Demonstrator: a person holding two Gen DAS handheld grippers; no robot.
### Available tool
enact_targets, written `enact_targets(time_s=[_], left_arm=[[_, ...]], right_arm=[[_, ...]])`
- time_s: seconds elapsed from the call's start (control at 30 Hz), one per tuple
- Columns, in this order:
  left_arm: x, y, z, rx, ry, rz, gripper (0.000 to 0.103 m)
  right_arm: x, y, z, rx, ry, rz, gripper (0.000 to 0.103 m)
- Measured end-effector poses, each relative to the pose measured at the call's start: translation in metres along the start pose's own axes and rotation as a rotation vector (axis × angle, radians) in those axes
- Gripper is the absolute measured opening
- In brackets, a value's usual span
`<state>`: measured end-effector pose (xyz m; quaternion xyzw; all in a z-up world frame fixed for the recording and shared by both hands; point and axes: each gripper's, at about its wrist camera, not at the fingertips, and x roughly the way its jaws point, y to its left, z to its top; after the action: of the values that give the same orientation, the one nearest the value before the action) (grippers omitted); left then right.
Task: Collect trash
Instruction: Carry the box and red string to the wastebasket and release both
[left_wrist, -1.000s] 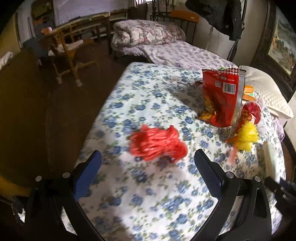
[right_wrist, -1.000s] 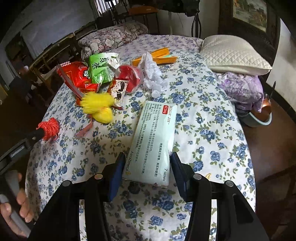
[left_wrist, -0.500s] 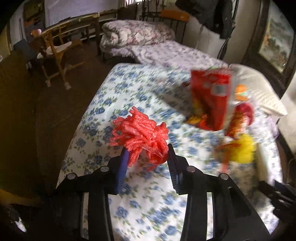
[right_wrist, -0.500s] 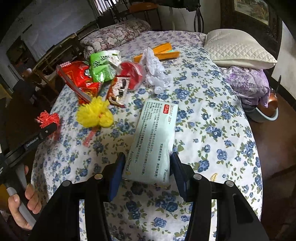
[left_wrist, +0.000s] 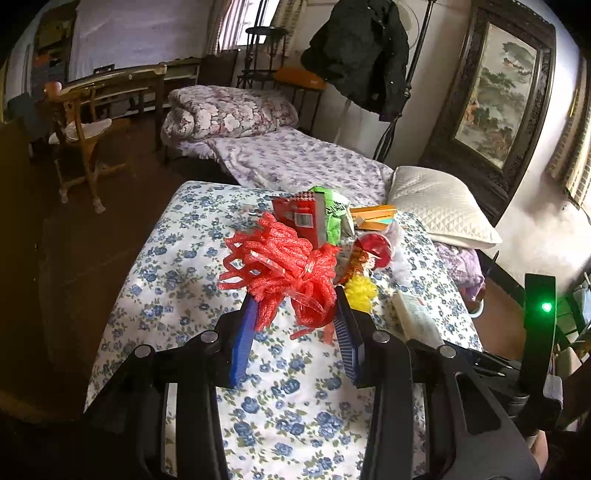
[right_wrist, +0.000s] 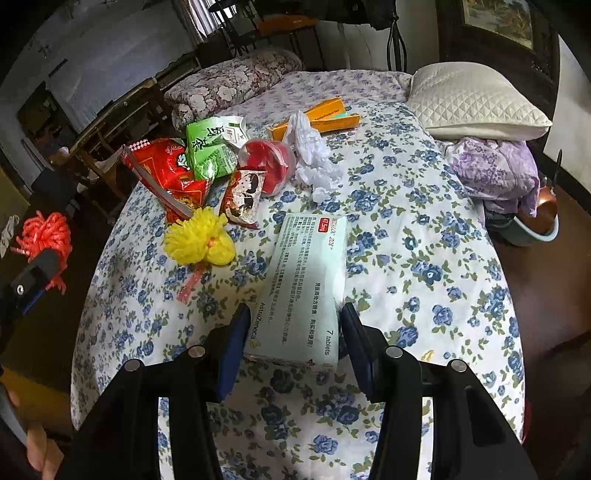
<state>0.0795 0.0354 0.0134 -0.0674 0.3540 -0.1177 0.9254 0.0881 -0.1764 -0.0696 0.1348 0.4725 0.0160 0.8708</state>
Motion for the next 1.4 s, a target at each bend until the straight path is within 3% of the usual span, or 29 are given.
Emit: enact_targets(time_s=[0.33,0.47,0.53,0.67,0.77,0.8,0.83,0.87,1.13,1.4], left_arm=[[-0.015,0.000,-0.005,-0.020,-0.019,-0.010,0.041],[-0.017,-0.002,-0.010,-0.025,-0.006,-0.012,0.041],[-0.017,-0.003,-0.013,-0.028,-0.001,-0.019,0.041],[-0.019,-0.010,-0.013,-0.008,-0.011,-0.017,0.041],[-0.016,-0.012,-0.014,0.003,-0.005,-0.017,0.041],[-0.015,-0.012,-0.014,0.003,-0.005,-0.017,0.041],[-0.015,-0.010,-0.014,0.000,-0.004,-0.018,0.041],[-0.015,-0.009,-0.014,-0.003,-0.004,-0.020,0.041],[-0.021,0.002,-0.012,-0.033,-0.020,-0.033,0.041],[-0.037,-0.038,-0.026,0.060,0.008,-0.065,0.041]], right_arm=[[-0.012,0.000,-0.002,0.004,-0.040,0.011,0.050],[0.004,-0.008,-0.008,0.031,0.058,0.001,0.050],[0.006,-0.007,-0.005,0.016,0.060,-0.029,0.051],[0.017,-0.005,0.007,0.021,0.087,-0.043,0.070],[0.026,-0.003,0.019,0.021,0.094,-0.067,0.071],[0.028,-0.002,0.022,0.016,0.095,-0.079,0.070],[0.029,0.000,0.024,0.000,0.088,-0.107,0.049],[0.029,0.002,0.023,-0.025,0.081,-0.132,0.045],[-0.015,-0.012,0.016,0.031,-0.032,-0.045,0.044],[-0.075,-0.038,-0.012,0.025,-0.079,-0.017,0.044]])
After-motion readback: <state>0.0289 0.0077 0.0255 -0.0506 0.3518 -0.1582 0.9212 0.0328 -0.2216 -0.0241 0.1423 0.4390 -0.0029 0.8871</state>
